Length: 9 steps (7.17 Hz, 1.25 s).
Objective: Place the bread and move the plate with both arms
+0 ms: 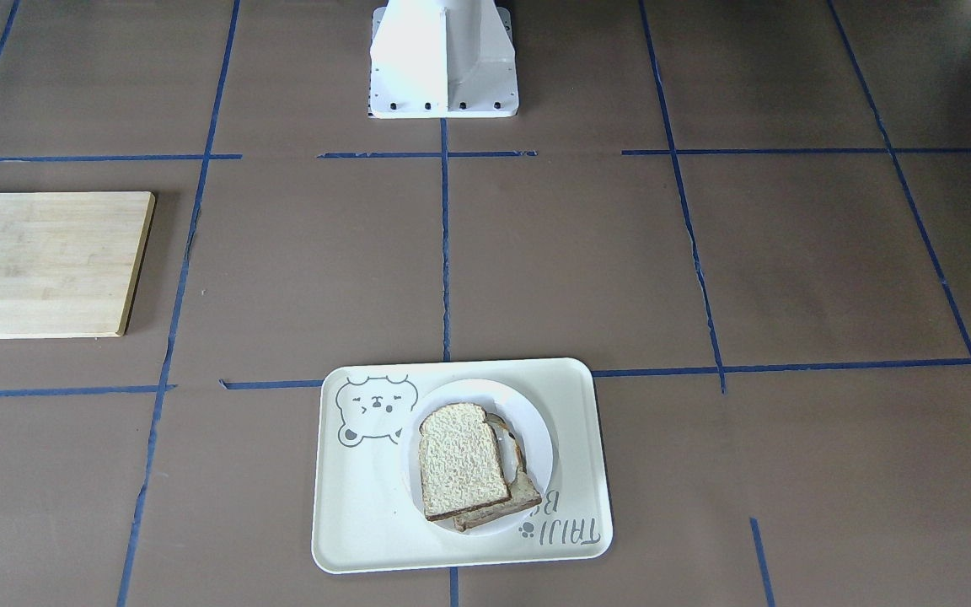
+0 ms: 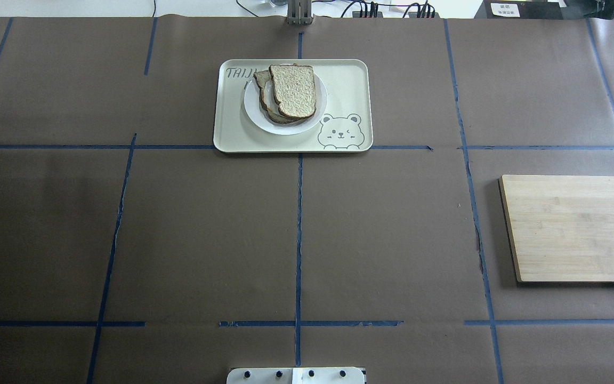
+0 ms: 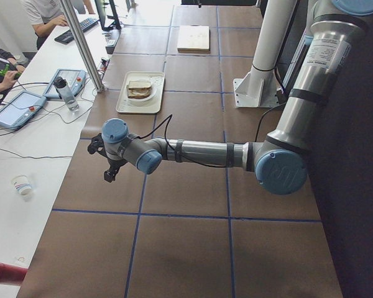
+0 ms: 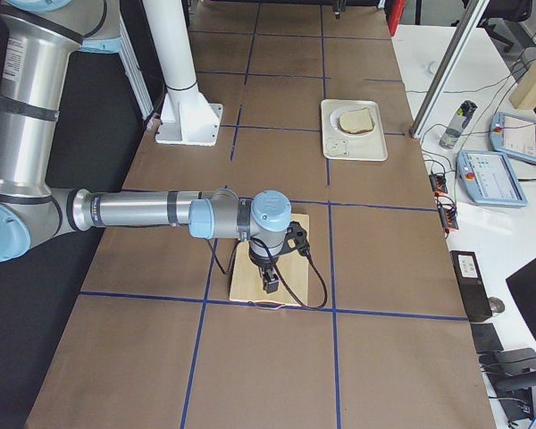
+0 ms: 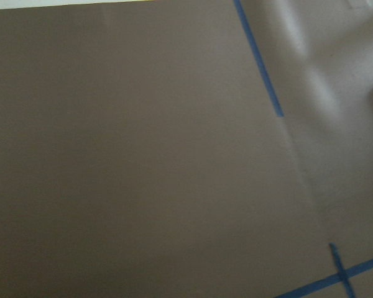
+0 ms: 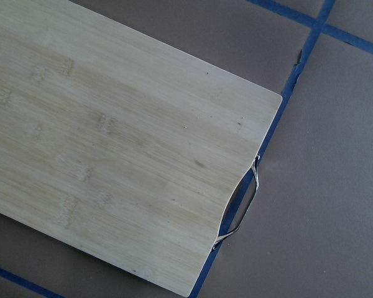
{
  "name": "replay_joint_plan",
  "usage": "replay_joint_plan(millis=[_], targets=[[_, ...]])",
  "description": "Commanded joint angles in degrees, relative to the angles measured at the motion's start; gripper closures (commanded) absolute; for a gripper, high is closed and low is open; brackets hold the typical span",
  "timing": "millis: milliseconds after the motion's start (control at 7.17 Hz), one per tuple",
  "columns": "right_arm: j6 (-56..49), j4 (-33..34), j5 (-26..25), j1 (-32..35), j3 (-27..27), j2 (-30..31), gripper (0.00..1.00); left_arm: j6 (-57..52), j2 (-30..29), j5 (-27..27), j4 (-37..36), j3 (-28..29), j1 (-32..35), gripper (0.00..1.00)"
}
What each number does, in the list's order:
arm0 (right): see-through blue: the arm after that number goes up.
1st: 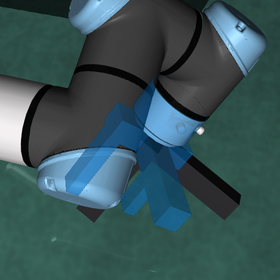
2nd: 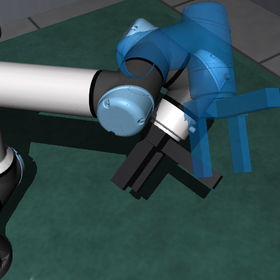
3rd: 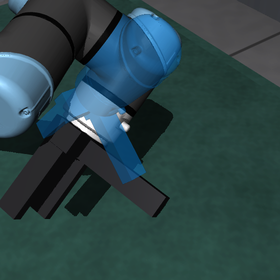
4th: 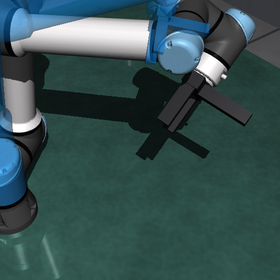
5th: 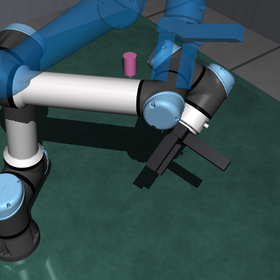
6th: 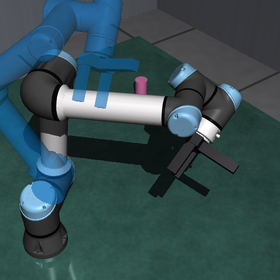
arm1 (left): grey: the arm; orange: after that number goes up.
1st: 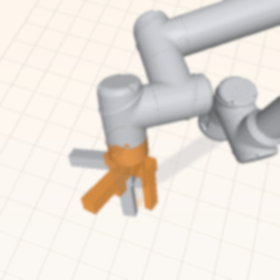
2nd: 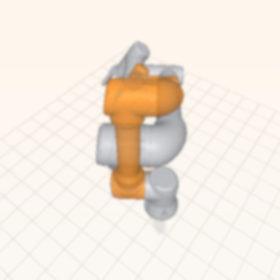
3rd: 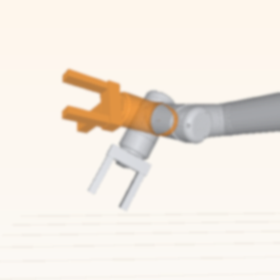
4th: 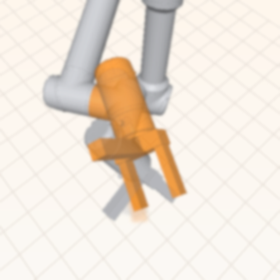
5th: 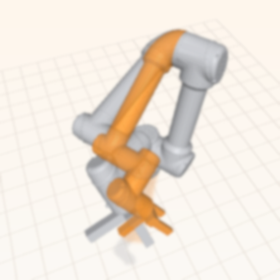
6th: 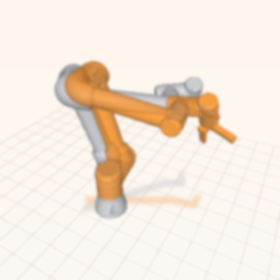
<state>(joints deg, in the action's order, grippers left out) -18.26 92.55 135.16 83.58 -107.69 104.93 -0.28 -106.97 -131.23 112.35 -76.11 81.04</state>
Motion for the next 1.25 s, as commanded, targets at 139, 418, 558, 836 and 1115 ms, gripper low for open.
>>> replay_joint_plan(millis=[139, 418, 558, 836, 1115], targets=[[2.68, 0.0, 0.1, 0.0, -0.15, 0.01, 0.0, -15.72, 6.11, 4.05, -33.09, -15.67, 5.7, 0.0], [3.67, 0.0, 0.1, 0.09, -0.32, 0.36, 0.0, -15.72, 15.01, 3.0, -33.08, -20.03, 8.33, 0.0], [3.85, 0.09, 0.1, 0.61, -0.24, 0.45, 0.0, -15.98, 18.35, 2.65, -32.73, -20.04, 8.69, 0.0], [4.11, 0.0, 0.19, 1.14, -0.24, 0.54, 0.0, -16.25, 25.97, 2.3, -28.28, -24.93, 9.57, 0.0], [4.02, 0.0, 0.19, 1.14, 0.03, 0.54, 0.0, -15.63, 29.45, -1.71, -25.43, -26.37, 10.97, 0.0]])
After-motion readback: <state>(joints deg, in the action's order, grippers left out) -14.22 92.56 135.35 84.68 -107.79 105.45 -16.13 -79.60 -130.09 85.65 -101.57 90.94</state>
